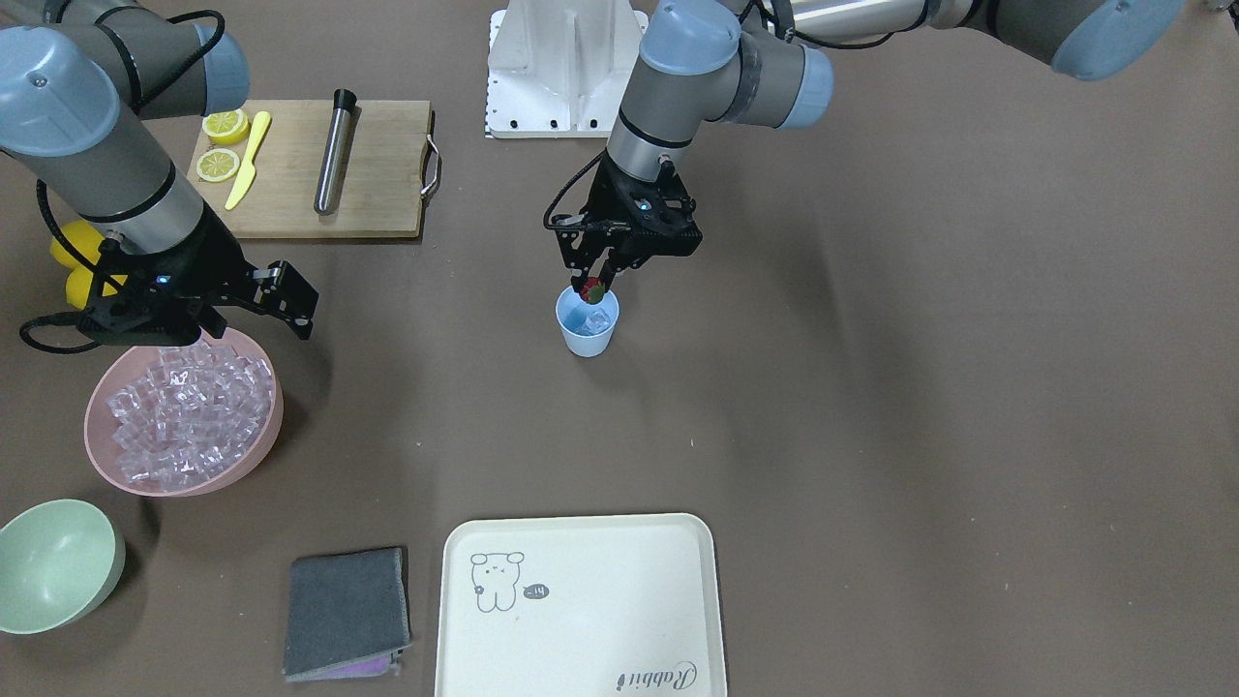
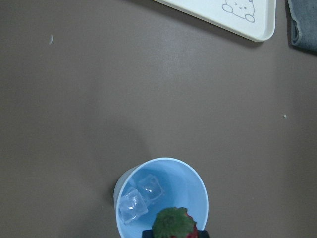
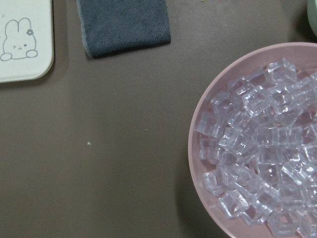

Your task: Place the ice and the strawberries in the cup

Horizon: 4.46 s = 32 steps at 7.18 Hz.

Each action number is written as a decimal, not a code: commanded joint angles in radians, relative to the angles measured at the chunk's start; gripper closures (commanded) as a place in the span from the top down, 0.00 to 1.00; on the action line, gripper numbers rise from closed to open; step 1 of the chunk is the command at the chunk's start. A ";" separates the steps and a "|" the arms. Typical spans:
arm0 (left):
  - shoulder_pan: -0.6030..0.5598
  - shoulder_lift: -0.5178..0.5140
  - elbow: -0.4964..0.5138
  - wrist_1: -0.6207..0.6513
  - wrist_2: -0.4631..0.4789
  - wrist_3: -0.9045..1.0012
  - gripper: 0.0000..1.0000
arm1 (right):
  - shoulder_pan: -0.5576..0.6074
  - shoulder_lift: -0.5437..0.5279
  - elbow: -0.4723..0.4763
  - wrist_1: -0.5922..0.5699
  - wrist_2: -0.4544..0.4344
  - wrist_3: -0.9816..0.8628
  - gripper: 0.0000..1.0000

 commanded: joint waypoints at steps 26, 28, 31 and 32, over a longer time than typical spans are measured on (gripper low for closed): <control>-1.085 0.751 -0.050 0.226 -0.540 1.606 0.98 | 0.722 -0.326 -0.319 -0.010 0.165 -0.895 0.99; -1.085 0.760 -0.047 0.226 -0.540 1.603 0.98 | 0.722 -0.335 -0.316 -0.005 0.161 -0.895 0.99; -1.085 0.762 -0.044 0.225 -0.537 1.604 0.98 | 0.729 -0.341 -0.308 -0.005 0.165 -0.895 0.99; -1.085 0.762 -0.038 0.225 -0.537 1.605 0.98 | 0.729 -0.341 -0.305 -0.005 0.170 -0.895 0.99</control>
